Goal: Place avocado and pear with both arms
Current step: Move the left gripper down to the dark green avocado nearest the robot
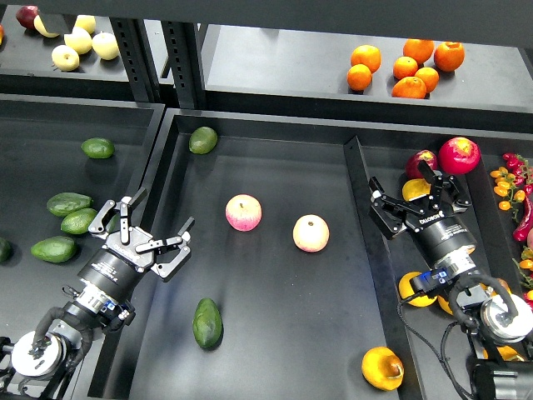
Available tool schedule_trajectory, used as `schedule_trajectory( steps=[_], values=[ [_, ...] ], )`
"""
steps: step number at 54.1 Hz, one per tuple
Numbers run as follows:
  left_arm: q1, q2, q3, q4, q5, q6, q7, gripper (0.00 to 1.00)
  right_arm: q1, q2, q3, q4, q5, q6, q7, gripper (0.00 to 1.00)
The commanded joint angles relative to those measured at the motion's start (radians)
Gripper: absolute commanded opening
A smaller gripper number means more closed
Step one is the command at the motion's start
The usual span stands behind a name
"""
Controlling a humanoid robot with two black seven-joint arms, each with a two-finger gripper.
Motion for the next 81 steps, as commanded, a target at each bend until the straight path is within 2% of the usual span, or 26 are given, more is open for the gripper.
schedule_trajectory(
  steps=[1,14,20,29,38,44,48,56,60,66,81],
  values=[
    [-0.005,0.000,0.002,-0.002,0.001,0.000,0.000,1.00,0.001,0.000,0.000,0.000,0.000,0.000,0.000,1.00],
    [-0.038,0.000,0.002,0.008,0.024,0.000,0.020,1.00,0.003,0.000,-0.003,0.000,0.000,-0.003,0.000,1.00],
    [-0.084,0.000,0.031,0.015,0.058,0.000,0.049,1.00,0.010,0.000,0.002,0.000,-0.002,-0.015,0.000,1.00],
    [-0.159,0.181,0.133,0.008,0.061,0.000,0.049,1.00,0.044,0.000,0.014,0.000,-0.002,-0.057,0.000,1.00],
    [-0.348,0.449,0.345,0.012,0.093,0.000,0.049,1.00,0.073,0.000,0.028,-0.003,-0.003,-0.068,0.000,1.00],
    [-0.509,0.580,0.523,0.020,0.095,0.000,0.049,1.00,0.079,0.000,0.028,-0.008,-0.005,-0.068,0.000,1.00],
    [-0.610,0.623,0.630,0.020,0.095,0.000,0.049,1.00,0.084,0.000,0.029,-0.011,-0.005,-0.068,0.000,1.00],
    [-0.805,0.644,0.845,0.021,0.096,0.000,0.049,1.00,0.090,0.000,0.038,-0.015,-0.006,-0.080,0.002,1.00],
    [-0.951,0.644,1.017,0.021,0.116,0.000,0.049,1.00,0.107,0.000,0.055,-0.018,-0.008,-0.094,0.002,1.00],
    [-1.075,0.643,1.175,0.023,0.182,0.000,0.049,1.00,0.121,0.000,0.078,-0.026,-0.011,-0.123,0.002,1.00],
    [-1.232,0.565,1.442,0.096,0.381,0.000,0.049,1.00,0.144,0.000,0.103,-0.054,-0.028,-0.147,0.002,1.00]
  ],
)
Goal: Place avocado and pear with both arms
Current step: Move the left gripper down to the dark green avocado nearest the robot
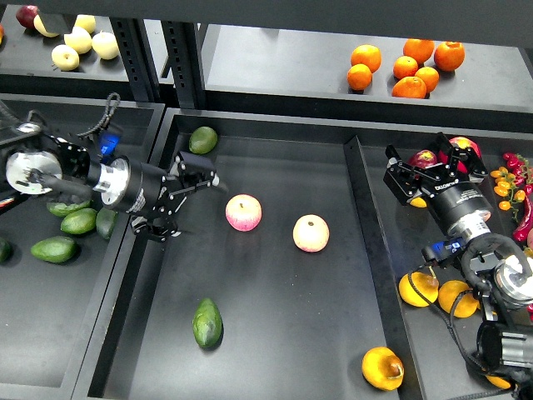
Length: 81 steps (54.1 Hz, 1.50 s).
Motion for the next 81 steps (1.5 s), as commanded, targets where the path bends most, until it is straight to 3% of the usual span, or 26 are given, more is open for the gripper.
schedule_trajectory(
  steps=[1,18,46,81],
  values=[
    [-0.058,-0.044,0.101,0.035,0.101,0.000,0.000,1.00,0.007,0.000,0.006,-0.012,-0.009,0.000,0.000,1.00],
    [-0.178,-0.183,0.340,0.112,0.255,0.000,0.000,1.00,0.016,0.000,0.005,-0.021,-0.009,0.000,0.000,1.00],
    [-0.162,-0.413,0.547,0.205,0.299,0.000,0.000,1.00,0.016,0.000,0.006,-0.021,-0.009,0.003,0.000,1.00],
    [-0.063,-0.519,0.564,0.282,0.312,0.000,0.000,1.00,0.010,0.000,0.006,-0.020,-0.009,0.011,0.000,1.00]
  ],
)
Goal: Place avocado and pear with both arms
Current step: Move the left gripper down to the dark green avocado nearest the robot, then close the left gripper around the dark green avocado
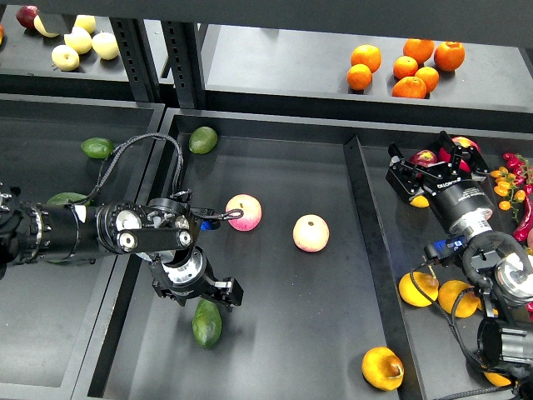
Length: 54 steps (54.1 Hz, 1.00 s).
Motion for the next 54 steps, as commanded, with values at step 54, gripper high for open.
schedule_trajectory(
  steps=[54],
  values=[
    [0.105,-0.058,0.011,0.156,-0.038,0.000,0.000,1.00,-0.002,0.000,-0.001,0.002,0.002,0.005,0.000,1.00]
  ],
)
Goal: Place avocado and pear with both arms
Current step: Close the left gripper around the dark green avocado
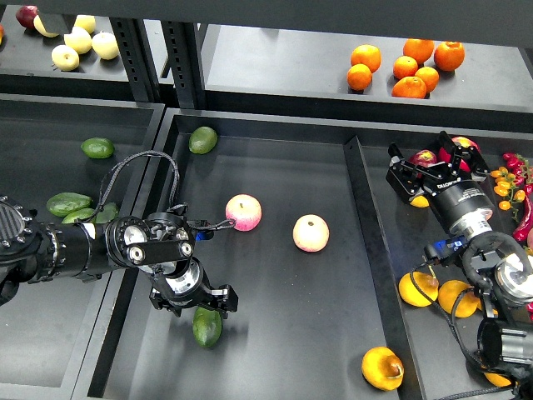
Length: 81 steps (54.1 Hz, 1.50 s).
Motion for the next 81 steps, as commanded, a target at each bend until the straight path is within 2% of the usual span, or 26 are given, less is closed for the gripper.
schedule_trajectory(
  steps=[1,40,50,59,62,68,71,74,80,81],
  values=[
    [0.018,-0.006,-0.005,0.019,0.000,0.000,0.000,1.00,0.002,0.000,0.000,0.003,0.000,0.000,0.000,1.00],
    [0.064,-0.035,-0.015,0.082,0.000,0.000,0.000,0.99,0.002,0.000,0.002,0.009,0.000,0.000,0.000,1.00],
    [0.067,-0.035,-0.014,0.098,-0.003,0.000,0.000,0.96,0.000,0.000,0.014,0.010,0.002,0.000,-0.002,1.00],
    [0.090,-0.035,-0.014,0.103,-0.017,0.000,0.000,0.86,-0.003,0.000,0.014,0.010,0.002,0.000,-0.002,1.00],
    [0.110,-0.035,-0.011,0.103,-0.049,0.000,0.000,0.79,-0.003,0.000,0.014,0.010,0.002,0.000,-0.002,1.00],
    [0.116,-0.035,-0.003,0.103,-0.072,0.000,0.000,0.73,-0.003,0.000,0.014,0.010,0.003,0.000,-0.002,1.00],
    [0.116,-0.035,-0.003,0.105,-0.078,0.000,0.000,0.67,-0.003,0.000,0.014,0.012,0.003,0.000,-0.002,1.00],
    [0.116,-0.035,-0.003,0.105,-0.089,0.000,0.000,0.59,-0.005,0.000,0.014,0.012,0.003,0.000,-0.002,1.00],
    [0.113,-0.035,-0.002,0.106,-0.157,0.000,0.000,0.32,-0.005,0.000,0.014,0.012,0.003,0.000,-0.002,1.00],
    [0.110,-0.035,-0.002,0.106,-0.189,0.000,0.000,0.24,-0.005,0.000,0.014,0.012,0.003,0.000,-0.002,1.00]
  ],
)
